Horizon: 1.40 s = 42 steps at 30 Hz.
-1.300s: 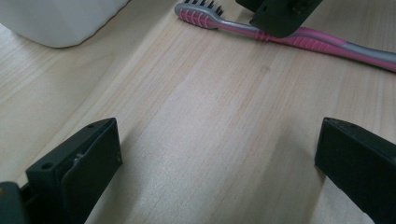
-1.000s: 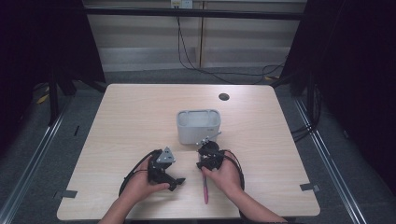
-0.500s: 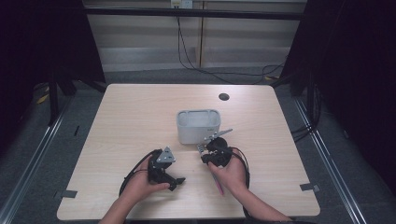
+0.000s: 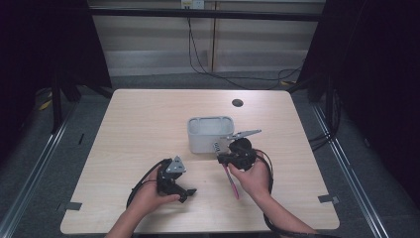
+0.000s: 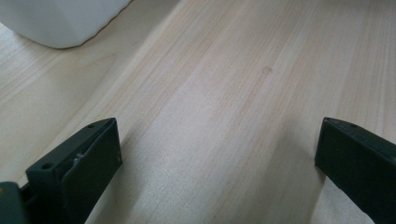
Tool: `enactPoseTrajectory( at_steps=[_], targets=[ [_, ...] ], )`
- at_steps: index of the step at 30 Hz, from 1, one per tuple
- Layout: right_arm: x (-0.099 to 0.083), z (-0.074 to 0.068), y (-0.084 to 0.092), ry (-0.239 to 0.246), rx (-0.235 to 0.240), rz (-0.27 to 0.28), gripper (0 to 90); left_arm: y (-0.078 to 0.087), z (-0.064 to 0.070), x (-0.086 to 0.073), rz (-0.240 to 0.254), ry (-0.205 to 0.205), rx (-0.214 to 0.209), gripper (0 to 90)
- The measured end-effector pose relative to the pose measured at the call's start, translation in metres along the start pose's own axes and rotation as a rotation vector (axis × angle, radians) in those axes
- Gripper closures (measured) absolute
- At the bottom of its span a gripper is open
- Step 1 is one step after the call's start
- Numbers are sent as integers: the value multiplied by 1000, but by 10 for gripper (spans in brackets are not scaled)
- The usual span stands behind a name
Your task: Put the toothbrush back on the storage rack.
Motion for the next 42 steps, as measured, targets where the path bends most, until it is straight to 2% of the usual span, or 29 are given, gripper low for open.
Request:
enactPoseTrajectory(
  at_steps=[7,27,42],
  targets=[
    [6,1,13,8,20,59,847,0,0,0,4,3,1,0],
    [21,6,39,-10,60,155,847,0,0,0,5,4,1,0],
    [39,7,56,-5,66,253,847,0,0,0,8,6,1,0]
  ],
)
Point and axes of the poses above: each handheld gripper's, and its own axes: y roughly backward along the jaws, x roughly out of its top, z roughly to its right, the point moved 2 cm from there along -y, roughly forward along the jaws, and after that the axes turned 12 degrees about -y, right-handed, at the moved point
